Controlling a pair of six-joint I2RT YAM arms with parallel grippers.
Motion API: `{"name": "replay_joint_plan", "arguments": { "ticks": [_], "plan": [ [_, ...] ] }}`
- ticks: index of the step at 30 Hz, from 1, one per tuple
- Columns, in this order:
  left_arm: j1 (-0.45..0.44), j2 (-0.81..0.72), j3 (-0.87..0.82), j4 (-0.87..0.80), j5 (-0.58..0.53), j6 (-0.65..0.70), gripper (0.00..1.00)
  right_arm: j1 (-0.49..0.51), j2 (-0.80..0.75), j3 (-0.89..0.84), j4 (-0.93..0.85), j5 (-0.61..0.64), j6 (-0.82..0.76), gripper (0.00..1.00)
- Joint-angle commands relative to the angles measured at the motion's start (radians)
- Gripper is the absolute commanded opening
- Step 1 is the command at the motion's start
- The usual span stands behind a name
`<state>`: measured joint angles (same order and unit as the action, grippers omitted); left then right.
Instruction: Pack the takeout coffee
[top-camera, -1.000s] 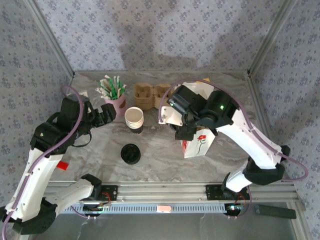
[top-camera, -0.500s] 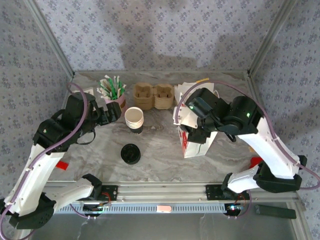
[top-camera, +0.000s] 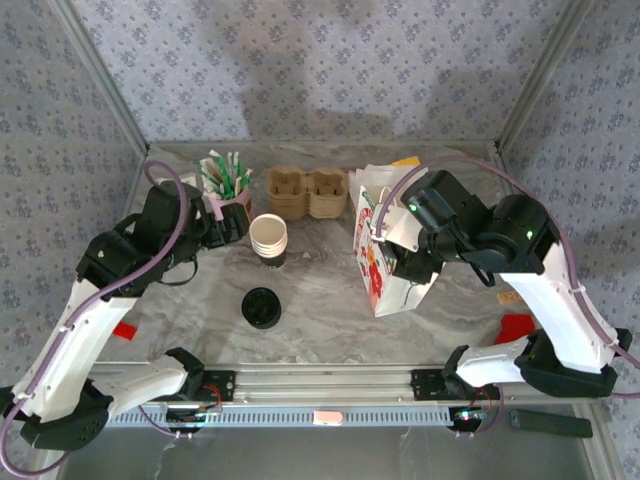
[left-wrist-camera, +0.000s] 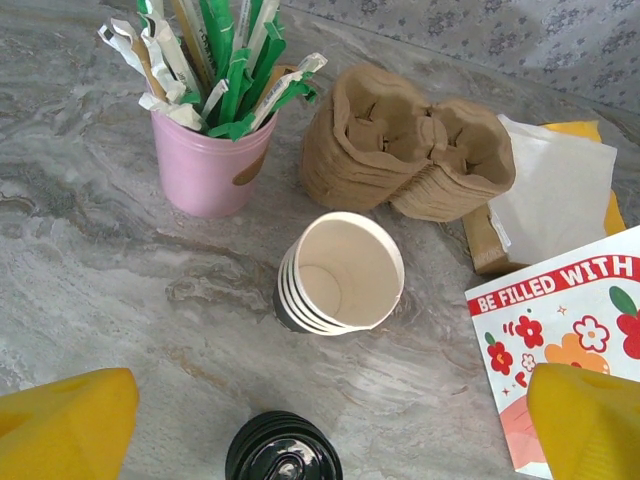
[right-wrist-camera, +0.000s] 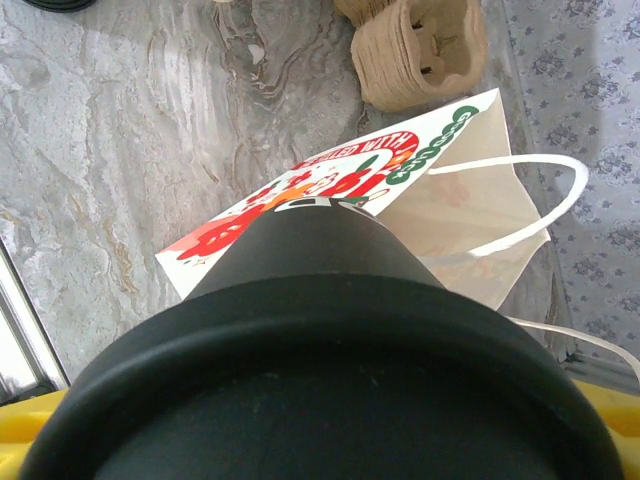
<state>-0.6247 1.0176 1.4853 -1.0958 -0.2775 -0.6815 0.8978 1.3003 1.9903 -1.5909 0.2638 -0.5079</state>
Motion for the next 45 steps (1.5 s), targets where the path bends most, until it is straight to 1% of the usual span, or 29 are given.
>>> {"name": "replay_joint_plan", "arguments": {
  "ticks": [1, 18, 24, 26, 30, 37, 40, 45],
  "plan": [
    [-0.009, 0.004, 0.033, 0.026, -0.016, -0.001, 1.00, -0.019, -0.015, 0.029, -0.021, -0.021, 0.015, 0.88],
    [-0.021, 0.044, 0.054, 0.045, -0.011, 0.006, 1.00, -0.111, -0.099, -0.067, -0.023, -0.027, 0.018, 0.88],
    [-0.025, 0.041, 0.036, 0.066, -0.011, 0.005, 0.99, -0.166, -0.062, -0.119, 0.007, -0.011, -0.002, 0.88],
    [-0.024, 0.037, 0.025, 0.074, -0.011, 0.003, 1.00, -0.189, -0.039, -0.110, 0.024, -0.016, -0.003, 0.88],
    [-0.026, 0.028, 0.012, 0.080, -0.012, 0.006, 1.00, -0.235, 0.021, -0.035, 0.027, -0.048, -0.001, 0.88],
    [-0.025, 0.019, 0.000, 0.082, -0.030, 0.027, 1.00, -0.249, 0.092, 0.083, 0.011, -0.063, 0.027, 0.88],
    [-0.026, 0.018, -0.002, 0.085, -0.038, 0.035, 1.00, -0.251, 0.112, 0.105, 0.011, -0.080, 0.057, 0.87],
    [-0.025, 0.008, -0.021, 0.100, -0.048, 0.042, 1.00, -0.270, 0.147, 0.088, -0.003, -0.095, 0.128, 0.86]
  ]
}}
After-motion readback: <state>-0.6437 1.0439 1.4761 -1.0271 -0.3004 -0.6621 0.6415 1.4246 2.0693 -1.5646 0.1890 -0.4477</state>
